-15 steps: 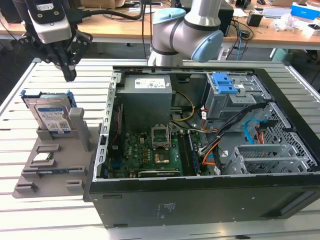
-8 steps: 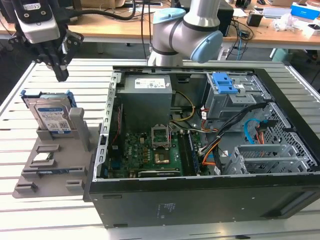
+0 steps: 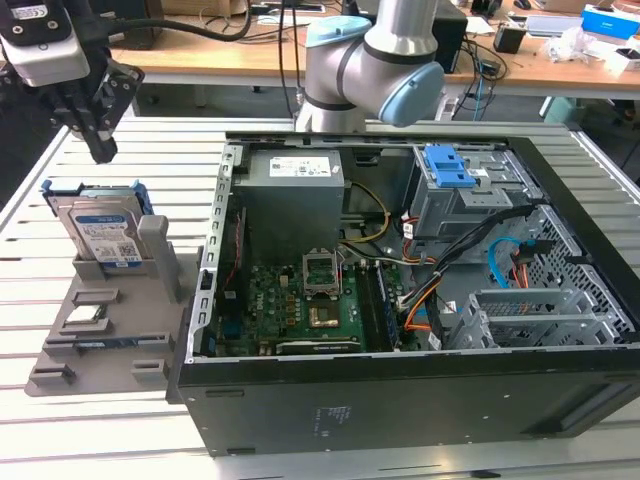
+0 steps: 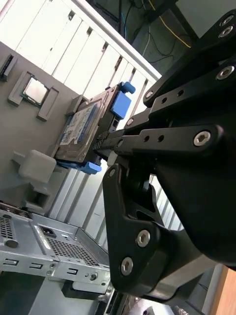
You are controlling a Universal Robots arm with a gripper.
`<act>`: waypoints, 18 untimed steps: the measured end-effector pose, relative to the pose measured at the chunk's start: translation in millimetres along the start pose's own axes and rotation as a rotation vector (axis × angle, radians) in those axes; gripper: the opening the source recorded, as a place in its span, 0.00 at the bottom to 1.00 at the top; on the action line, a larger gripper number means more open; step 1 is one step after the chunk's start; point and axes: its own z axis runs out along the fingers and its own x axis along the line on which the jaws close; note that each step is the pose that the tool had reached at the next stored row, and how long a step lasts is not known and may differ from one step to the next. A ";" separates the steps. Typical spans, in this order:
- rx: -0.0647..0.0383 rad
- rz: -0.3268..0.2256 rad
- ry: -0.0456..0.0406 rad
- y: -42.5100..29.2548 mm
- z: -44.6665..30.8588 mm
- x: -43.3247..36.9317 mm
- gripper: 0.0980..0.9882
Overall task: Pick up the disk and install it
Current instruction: 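Reach for the disk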
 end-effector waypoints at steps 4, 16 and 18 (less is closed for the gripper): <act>0.000 0.000 0.0000 -0.7 -0.1 8.9 0.01; 0.000 0.000 0.0000 -2.7 -0.5 35.6 0.01; 0.000 0.000 0.0000 -3.0 -0.6 40.1 0.01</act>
